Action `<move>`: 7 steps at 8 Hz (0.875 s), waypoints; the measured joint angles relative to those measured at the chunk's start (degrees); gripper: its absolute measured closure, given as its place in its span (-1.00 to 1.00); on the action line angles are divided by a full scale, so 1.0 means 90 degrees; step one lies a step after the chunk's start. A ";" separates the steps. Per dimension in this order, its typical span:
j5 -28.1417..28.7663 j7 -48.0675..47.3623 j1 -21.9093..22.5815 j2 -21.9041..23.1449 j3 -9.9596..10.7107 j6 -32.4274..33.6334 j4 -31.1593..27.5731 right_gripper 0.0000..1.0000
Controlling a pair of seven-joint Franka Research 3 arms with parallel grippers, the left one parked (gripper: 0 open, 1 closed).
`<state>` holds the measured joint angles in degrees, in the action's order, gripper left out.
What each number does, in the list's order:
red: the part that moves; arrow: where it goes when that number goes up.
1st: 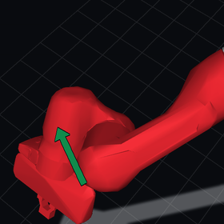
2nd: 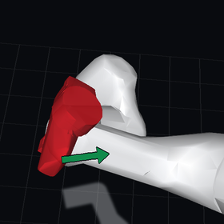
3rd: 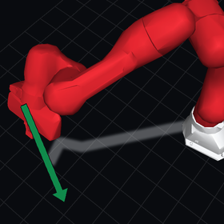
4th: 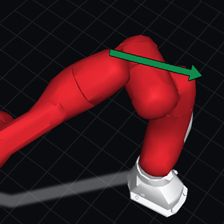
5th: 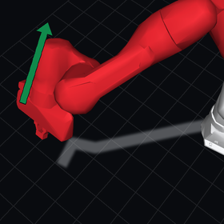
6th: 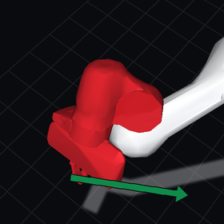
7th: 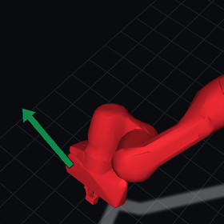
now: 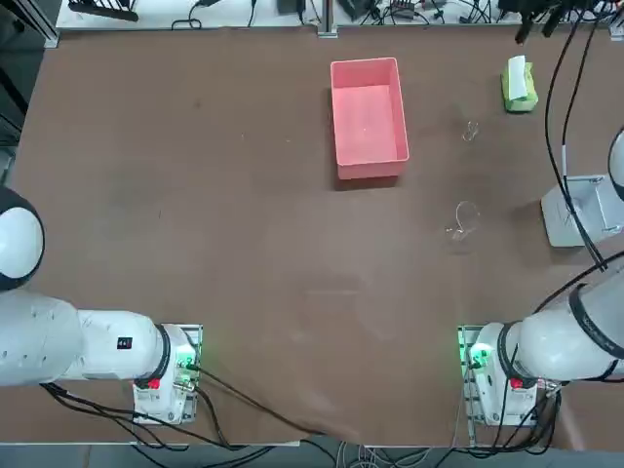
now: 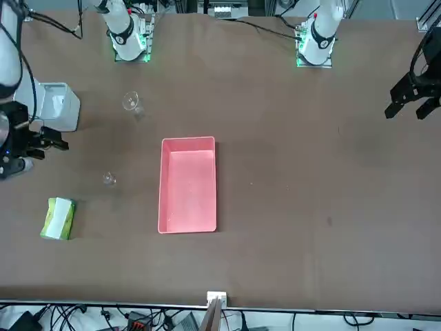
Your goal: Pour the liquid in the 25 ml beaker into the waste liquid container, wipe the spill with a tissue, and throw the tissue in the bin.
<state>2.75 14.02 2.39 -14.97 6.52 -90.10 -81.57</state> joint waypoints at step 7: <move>-0.0329 -0.1639 -0.0099 0.0655 -0.0274 0.0935 0.0195 -1.00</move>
<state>-0.21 -0.73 1.50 -9.08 4.05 -81.68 -79.82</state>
